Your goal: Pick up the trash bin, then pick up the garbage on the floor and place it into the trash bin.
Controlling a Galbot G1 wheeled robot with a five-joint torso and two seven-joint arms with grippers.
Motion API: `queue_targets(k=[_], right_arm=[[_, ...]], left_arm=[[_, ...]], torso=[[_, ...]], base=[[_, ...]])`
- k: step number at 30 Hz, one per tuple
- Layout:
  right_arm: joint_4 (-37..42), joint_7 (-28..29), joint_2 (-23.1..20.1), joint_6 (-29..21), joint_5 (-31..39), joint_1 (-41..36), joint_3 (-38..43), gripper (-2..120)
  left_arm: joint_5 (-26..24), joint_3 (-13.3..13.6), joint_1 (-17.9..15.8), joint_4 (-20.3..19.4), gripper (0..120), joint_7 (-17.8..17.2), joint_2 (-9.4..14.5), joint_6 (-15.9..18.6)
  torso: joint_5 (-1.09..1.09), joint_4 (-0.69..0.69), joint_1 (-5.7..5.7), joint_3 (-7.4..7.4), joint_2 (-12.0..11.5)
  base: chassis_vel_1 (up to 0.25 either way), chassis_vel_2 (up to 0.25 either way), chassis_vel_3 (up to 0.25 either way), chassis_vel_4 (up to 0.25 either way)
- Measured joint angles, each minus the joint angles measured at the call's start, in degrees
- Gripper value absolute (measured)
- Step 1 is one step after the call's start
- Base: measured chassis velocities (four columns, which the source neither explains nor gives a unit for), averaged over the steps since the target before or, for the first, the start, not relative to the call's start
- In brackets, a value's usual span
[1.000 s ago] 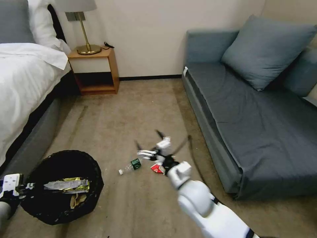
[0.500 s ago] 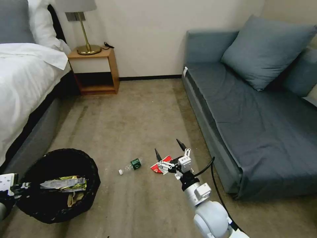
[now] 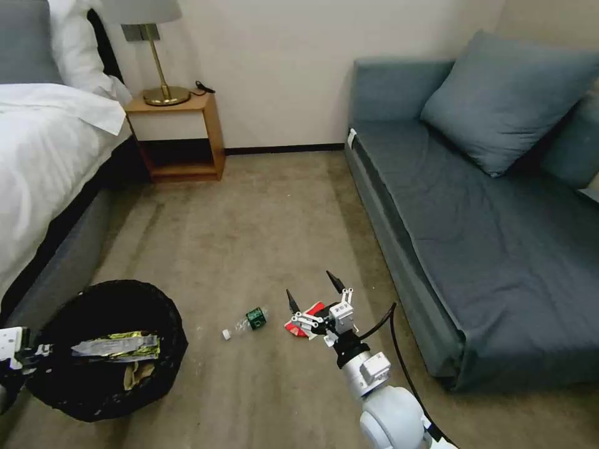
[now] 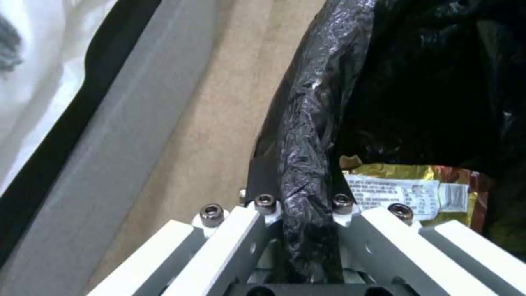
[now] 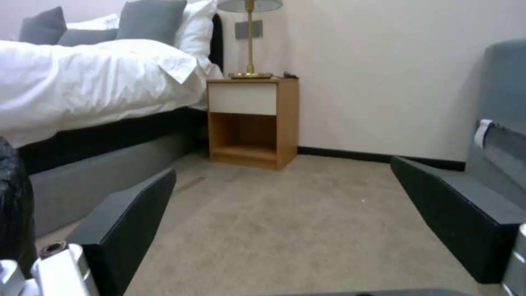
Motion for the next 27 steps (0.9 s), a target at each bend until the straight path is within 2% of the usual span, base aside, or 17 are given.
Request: queue_targets(k=[27], right_arm=[[-2.7, -0.4, -1.1, -1.7, -0.7, 1.3, -3.0, 100]], left_arm=[[0.1, -0.1, -0.4, 1.2, 3, 0.1, 0.4, 0.0]], torso=[[-0.01, 0.0, 0.0, 0.0, 0.0]], base=[[-0.075, 0.08, 0.084, -0.081]])
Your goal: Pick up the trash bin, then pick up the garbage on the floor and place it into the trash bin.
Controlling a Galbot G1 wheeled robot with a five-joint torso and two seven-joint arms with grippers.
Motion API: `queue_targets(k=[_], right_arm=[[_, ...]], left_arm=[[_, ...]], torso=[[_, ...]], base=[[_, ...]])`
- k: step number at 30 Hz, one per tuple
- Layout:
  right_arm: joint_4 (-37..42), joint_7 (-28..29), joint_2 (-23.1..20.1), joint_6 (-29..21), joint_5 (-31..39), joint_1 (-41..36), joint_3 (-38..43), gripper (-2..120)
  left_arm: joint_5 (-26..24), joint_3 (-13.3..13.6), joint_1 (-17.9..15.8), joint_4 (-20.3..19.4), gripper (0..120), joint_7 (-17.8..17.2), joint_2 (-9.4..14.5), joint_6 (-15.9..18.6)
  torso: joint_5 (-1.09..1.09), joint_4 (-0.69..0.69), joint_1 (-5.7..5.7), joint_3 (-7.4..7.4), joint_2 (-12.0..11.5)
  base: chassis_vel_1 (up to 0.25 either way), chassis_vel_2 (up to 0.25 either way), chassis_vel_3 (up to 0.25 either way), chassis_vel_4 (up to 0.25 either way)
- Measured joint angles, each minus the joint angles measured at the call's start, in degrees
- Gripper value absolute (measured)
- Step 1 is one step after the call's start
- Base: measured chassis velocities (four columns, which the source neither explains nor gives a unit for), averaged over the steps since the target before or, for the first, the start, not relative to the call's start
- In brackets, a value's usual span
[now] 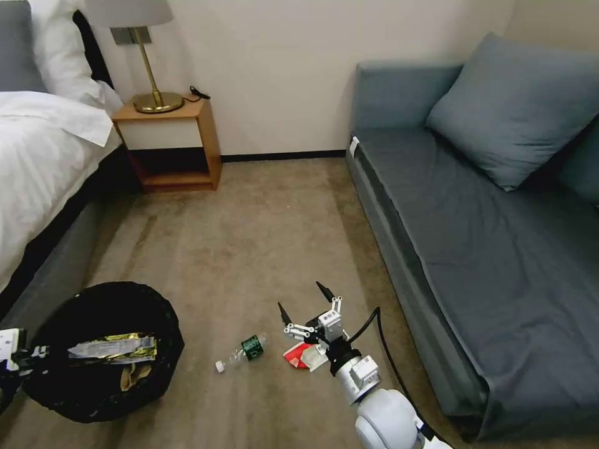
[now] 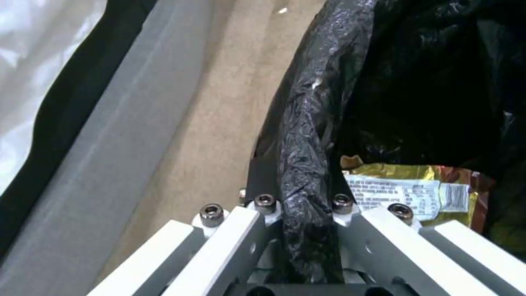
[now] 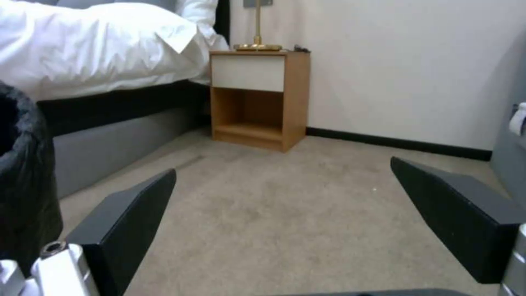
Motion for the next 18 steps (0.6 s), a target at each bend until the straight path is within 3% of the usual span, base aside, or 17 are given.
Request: queue_targets(k=[13, 18], right_arm=[[-1.8, -0.5, -0.4, -1.3, -1.2, 0.3, -1.2, 100], [-3.1, -5.7, -4.4, -6.4, 0.1, 1.2, -1.5, 100]], left_arm=[[0.0, 0.0, -0.3, 0.6, 3, 0.1, 0.7, 0.0], [0.0, 0.1, -0.4, 0.6, 3, 0.1, 0.7, 0.0]], torso=[[0.0, 0.0, 0.0, 0.0, 0.0], [0.0, -0.01, 0.0, 0.0, 0.0]], base=[[-0.098, 0.098, 0.091, -0.099], [-0.056, 0.063, 0.068, -0.048]])
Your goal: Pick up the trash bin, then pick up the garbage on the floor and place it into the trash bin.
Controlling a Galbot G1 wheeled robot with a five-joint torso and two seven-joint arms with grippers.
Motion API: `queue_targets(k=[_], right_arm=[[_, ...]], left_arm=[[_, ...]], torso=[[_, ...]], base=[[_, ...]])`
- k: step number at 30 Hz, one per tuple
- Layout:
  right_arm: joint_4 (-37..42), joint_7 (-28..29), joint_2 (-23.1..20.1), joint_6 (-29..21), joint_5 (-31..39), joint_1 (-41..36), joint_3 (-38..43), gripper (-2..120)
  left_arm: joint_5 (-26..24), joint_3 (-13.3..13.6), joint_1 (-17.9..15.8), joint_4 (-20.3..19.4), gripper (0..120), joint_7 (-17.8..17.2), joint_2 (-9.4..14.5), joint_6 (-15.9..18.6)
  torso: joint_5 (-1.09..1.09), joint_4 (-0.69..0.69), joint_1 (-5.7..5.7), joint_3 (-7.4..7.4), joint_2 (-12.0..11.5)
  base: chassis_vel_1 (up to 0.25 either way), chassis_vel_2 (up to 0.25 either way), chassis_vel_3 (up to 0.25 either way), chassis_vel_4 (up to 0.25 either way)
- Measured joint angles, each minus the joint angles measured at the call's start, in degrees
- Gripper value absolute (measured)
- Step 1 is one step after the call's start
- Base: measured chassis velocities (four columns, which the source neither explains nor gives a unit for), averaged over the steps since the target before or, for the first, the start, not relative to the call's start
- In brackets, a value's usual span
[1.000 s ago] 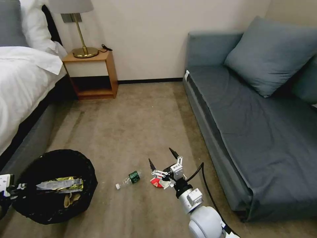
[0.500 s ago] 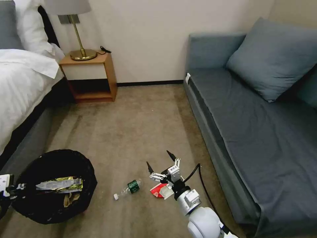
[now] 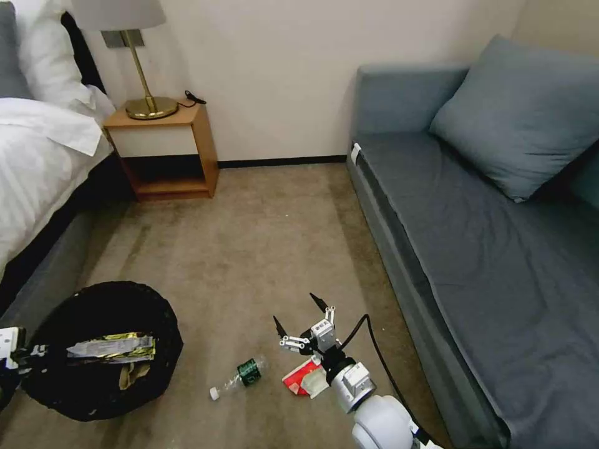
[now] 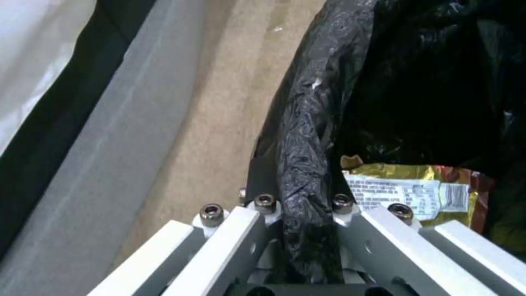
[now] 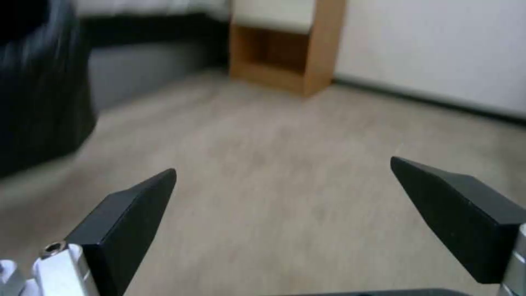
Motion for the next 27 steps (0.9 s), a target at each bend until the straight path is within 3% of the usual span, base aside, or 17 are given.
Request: queue_targets(k=[3, 10, 18, 27], right_arm=[[-3.7, -6.4, -4.6, -2.4, 0.4, 3.3, -0.9, 100], [-14.2, -17.9, -9.9, -0.6, -5.1, 11.6, -3.5, 100], [-25.7, -28.7, -9.3, 6.0, -10.3, 17.3, -5.3, 100], [-32.3, -30.6, -5.4, 8.9, -14.6, 19.7, -6.6, 95]], left_arm=[[0.0, 0.2, 0.0, 0.0, 3, 0.0, -0.2, 0.0], [0.1, 0.2, 0.3, -0.1, 3, 0.1, -0.7, 0.0], [0.7, 0.4, 0.5, -0.3, 3, 0.1, -1.3, 0.0], [1.1, 0.2, 1.0, -0.5, 3, 0.2, -1.5, 0.0]], torso=[[0.0, 0.0, 0.0, 0.0, 0.0], [0.01, 0.01, 0.0, 0.0, 0.0], [0.0, 0.01, 0.0, 0.0, 0.0], [0.0, 0.02, 0.0, 0.0, 0.0]], base=[[0.0, 0.0, 0.0, 0.0], [0.0, 0.0, 0.0, 0.0], [0.0, 0.0, 0.0, 0.0], [0.0, 0.0, 0.0, 0.0]])
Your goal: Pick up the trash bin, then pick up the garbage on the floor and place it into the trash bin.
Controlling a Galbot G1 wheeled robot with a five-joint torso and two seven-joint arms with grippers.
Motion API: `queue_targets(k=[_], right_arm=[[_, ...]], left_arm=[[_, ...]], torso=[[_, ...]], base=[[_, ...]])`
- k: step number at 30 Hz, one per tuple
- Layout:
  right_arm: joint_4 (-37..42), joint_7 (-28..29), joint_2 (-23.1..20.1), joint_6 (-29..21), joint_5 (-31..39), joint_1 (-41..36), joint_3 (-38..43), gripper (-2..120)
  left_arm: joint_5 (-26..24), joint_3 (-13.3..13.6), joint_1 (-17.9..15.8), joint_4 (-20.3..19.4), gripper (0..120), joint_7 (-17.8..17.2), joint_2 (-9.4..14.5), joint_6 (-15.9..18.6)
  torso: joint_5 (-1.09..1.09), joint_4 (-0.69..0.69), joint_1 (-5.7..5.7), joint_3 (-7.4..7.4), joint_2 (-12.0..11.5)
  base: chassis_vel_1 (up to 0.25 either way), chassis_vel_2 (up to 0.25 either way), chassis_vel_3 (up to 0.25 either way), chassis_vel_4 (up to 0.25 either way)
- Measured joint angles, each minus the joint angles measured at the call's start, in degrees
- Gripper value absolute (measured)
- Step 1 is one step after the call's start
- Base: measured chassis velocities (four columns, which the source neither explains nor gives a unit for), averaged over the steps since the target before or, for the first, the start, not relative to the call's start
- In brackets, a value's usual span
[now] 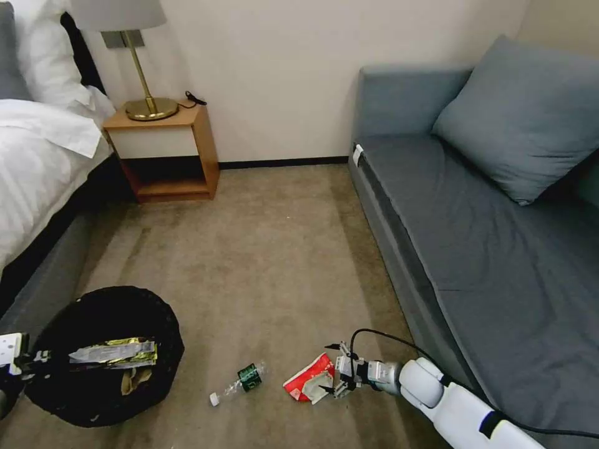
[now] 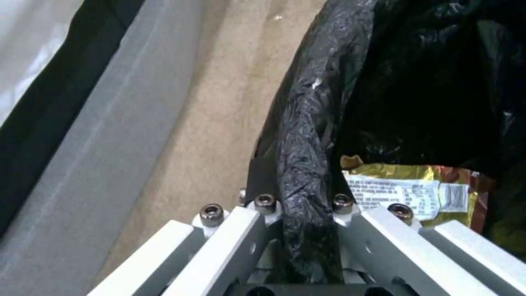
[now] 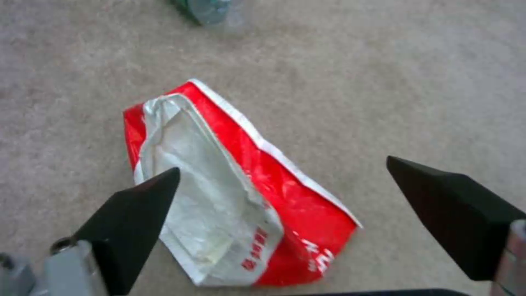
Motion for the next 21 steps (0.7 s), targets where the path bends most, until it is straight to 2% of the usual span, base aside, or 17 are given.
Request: queue_targets(k=[3, 8, 9, 13, 14, 18, 19, 21], right_arm=[[-1.4, 0.1, 0.7, 0.4, -1.1, 0.3, -0.3, 89], [-3.6, 0.4, 1.7, 1.4, -2.0, 0.8, -0.5, 66], [-3.6, 0.4, 1.7, 1.4, -2.0, 0.8, -0.5, 66], [-4.0, 0.6, 1.8, 2.0, -2.1, 0.9, -0.6, 48], [-4.0, 0.6, 1.8, 2.0, -2.1, 0.9, -0.6, 48], [-4.2, 1.2, 1.7, 2.0, -2.6, 0.5, -0.9, 30], [-4.2, 1.2, 1.7, 2.0, -2.6, 0.5, -0.9, 30], [-4.3, 1.2, 1.7, 2.0, -2.6, 0.3, -0.9, 22]], left_arm=[[0.0, -0.2, 0.0, -0.1, 3, 0.0, -0.1, 0.0], [-0.1, -0.3, 0.1, -0.1, 3, 0.1, -0.2, 0.0], [-0.1, -0.3, 0.1, -0.1, 3, 0.1, -0.2, 0.0], [-0.1, -0.3, 0.1, -0.1, 3, 0.1, -0.2, 0.0], [-0.1, -0.3, 0.1, -0.1, 3, 0.1, -0.2, 0.0], [-0.4, -0.2, -0.1, -0.1, 3, 0.1, -0.2, 0.0], [-0.4, -0.2, -0.1, -0.1, 3, 0.1, -0.2, 0.0], [-0.4, -0.2, -0.1, -0.1, 3, 0.1, -0.2, 0.0]], torso=[[0.0, 0.0, 0.0, 0.0, 0.0], [0.0, 0.0, 0.0, 0.0, 0.0], [0.0, 0.0, 0.0, 0.0, 0.0], [0.0, 0.0, 0.0, 0.0, 0.0], [0.0, 0.0, 0.0, 0.0, 0.0], [0.0, -0.01, 0.0, 0.0, 0.0], [0.0, -0.01, 0.0, 0.0, 0.0], [0.0, 0.0, 0.0, 0.0, 0.0]], base=[[0.0, 0.0, 0.0, 0.0], [0.0, 0.0, 0.0, 0.0], [0.0, 0.0, 0.0, 0.0], [0.0, 0.0, 0.0, 0.0], [0.0, 0.0, 0.0, 0.0], [0.0, 0.0, 0.0, 0.0], [0.0, 0.0, 0.0, 0.0], [0.0, 0.0, 0.0, 0.0]])
